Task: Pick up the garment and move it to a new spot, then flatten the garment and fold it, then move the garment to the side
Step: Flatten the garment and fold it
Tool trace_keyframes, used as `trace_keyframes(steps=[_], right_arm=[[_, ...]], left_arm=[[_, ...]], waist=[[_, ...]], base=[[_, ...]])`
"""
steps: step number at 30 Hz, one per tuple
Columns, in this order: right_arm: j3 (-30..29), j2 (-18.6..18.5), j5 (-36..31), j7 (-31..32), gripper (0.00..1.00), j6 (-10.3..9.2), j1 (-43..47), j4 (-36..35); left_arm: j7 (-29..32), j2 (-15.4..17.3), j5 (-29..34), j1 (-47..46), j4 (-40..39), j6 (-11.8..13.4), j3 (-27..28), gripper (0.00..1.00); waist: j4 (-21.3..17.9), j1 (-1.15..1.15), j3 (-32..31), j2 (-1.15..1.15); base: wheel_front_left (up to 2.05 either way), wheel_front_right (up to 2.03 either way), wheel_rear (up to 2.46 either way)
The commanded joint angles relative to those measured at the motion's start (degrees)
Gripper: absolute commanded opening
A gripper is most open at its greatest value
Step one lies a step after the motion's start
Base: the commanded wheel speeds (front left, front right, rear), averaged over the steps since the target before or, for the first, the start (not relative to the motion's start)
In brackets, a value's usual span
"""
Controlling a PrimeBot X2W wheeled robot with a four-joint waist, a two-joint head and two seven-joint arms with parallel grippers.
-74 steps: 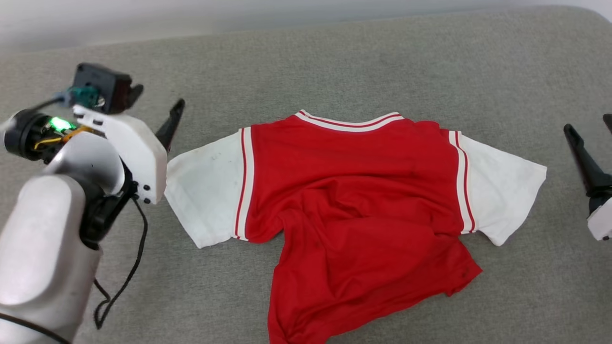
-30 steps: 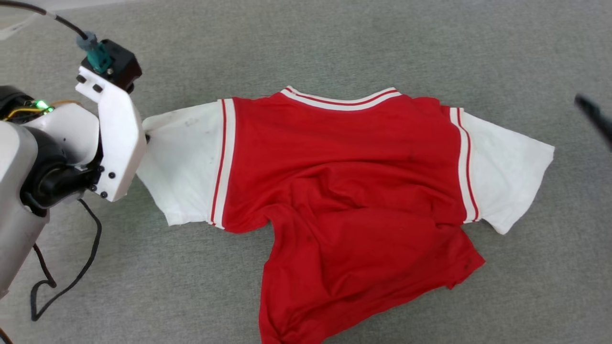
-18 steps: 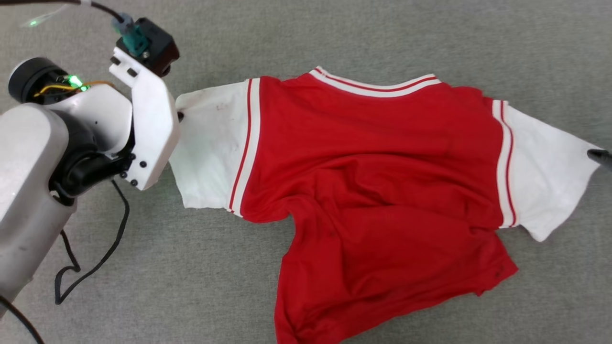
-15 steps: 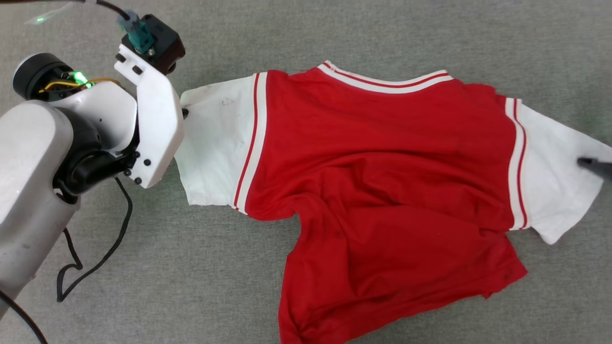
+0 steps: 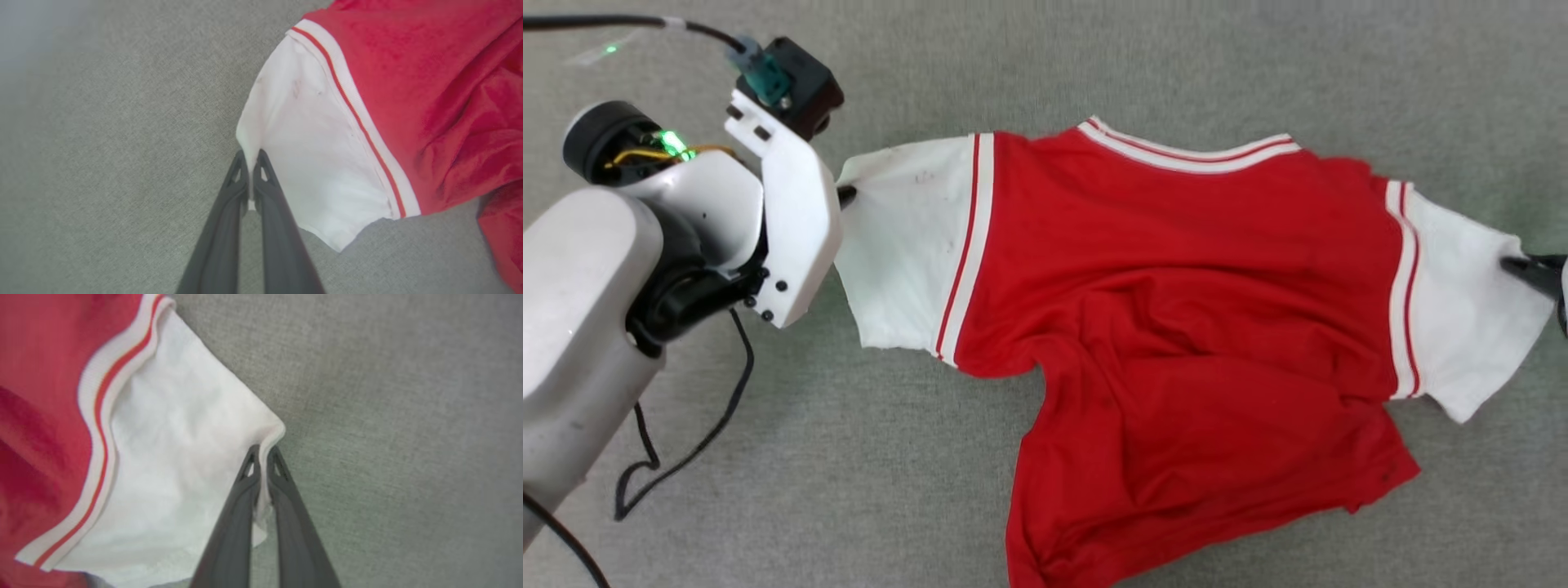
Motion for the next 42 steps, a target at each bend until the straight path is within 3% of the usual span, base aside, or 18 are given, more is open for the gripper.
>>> trace_keyframes(steps=[1,9,17,26,35,42], right_arm=[[-0.3,-1.4,0.3,-1.4,0.0,-0.04,-1.2,-0.4],[-0.5,-7.2,-1.1,-10.0,0.0,-0.04,-3.2,-7.3],[-4.2,-8.0,-4.6,-16.7,0.0,-0.04,-9.2,-11.7],[-6.8,-1.7,-13.0,-17.7,0.0,-0.04,-24.4,-7.8],[-7.7,7.4,-22.3,-19.2,0.0,-0.04,-46.1,2.9],[-5.9,11.3,-26.4,-21.8,0.0,-0.04,-59.8,9.4]], left_arm=[[-1.5,0.4,0.2,0.1,0.0,0.0,0.3,0.0],[-9.3,2.8,1.6,-1.1,-1.6,0.0,1.2,0.0],[-15.1,2.4,4.4,-7.2,-3.8,0.8,5.0,0.0],[-18.1,-2.7,7.9,-20.1,2.0,0.6,6.8,0.0],[-24.7,-8.2,12.5,-37.2,13.0,0.5,8.9,0.0],[-30.6,-10.5,13.7,-47.9,21.2,0.3,10.9,0.0]], waist=[[-0.4,-0.01,-2.5,0.0],[-1.1,-0.01,-9.2,0.0],[-0.9,-0.01,-10.9,0.0],[-0.1,-0.01,-6.3,0.0],[0.0,-0.01,1.7,0.0],[0.2,-0.01,6.4,0.0]], base=[[0.0,0.0,0.0],[0.0,0.0,0.0],[0.0,0.0,0.0],[0.0,0.0,0.0],[0.0,0.0,0.0],[0.0,0.0,0.0]])
